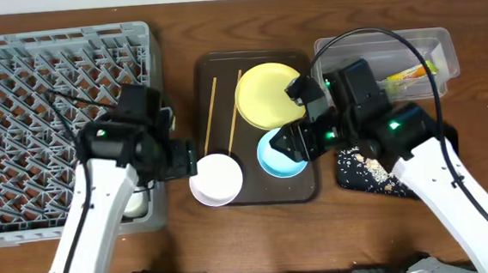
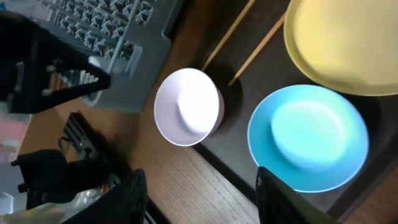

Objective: Sort waste into correct bins and load items into the dishwasher
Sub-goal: 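Move the left gripper over the chopsticks on the brown tray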

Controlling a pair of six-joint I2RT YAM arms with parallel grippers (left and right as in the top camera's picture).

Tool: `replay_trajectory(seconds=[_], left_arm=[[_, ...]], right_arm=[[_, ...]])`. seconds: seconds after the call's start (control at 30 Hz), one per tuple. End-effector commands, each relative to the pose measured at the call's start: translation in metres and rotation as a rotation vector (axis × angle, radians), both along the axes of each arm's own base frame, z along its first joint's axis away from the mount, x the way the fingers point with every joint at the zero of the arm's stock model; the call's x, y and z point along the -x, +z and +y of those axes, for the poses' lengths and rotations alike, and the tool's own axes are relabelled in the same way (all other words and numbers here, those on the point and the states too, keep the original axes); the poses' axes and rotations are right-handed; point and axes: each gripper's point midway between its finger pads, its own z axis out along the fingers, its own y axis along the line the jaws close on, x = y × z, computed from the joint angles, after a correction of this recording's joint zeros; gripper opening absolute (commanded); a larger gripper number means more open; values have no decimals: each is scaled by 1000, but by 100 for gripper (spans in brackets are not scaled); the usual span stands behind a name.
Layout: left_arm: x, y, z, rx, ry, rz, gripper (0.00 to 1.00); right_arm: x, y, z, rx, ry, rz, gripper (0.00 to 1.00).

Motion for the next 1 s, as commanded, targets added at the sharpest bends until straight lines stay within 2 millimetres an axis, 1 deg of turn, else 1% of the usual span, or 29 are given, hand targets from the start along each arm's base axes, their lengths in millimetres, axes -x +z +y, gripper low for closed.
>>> replay_trajectory(seconds=[0.0, 0.1, 0.27, 0.33, 0.43, 0.53, 0.67, 0.83, 0.9, 0.93, 0.97], left_arm=[[-1, -4, 2, -21, -9, 0, 77], [-7, -3, 1, -13, -10, -25, 77], [-27, 2, -3, 2, -10, -107, 77], [-39, 4, -9, 7, -37, -155, 75], [-55, 4, -25, 7, -129, -223, 71], [-66, -7, -37, -31, -202, -239, 71], [-72, -24, -37, -76, -211, -207, 72], [-99, -39, -41, -97, -225, -252, 72], [-105, -47, -43, -98, -225, -250, 72], [-107, -51, -44, -99, -226, -245, 72], [-108, -55, -44, -101, -227, -236, 72]], right_arm=[[-3, -3, 1, 27, -16, -7, 55], [-6, -4, -2, 43, -30, -19, 57], [-8, -3, -2, 38, -47, -14, 61], [-7, -3, -2, 38, -48, -12, 61], [-7, -3, -2, 38, -49, -12, 61], [-7, -3, -2, 36, -55, -5, 61], [-5, -5, -2, 41, -55, 5, 61], [-3, -6, -3, 48, -55, 15, 62], [-3, -6, -4, 48, -56, 14, 63], [-5, -7, -5, 56, -65, 10, 64], [-9, -8, -10, 70, -106, 14, 68]])
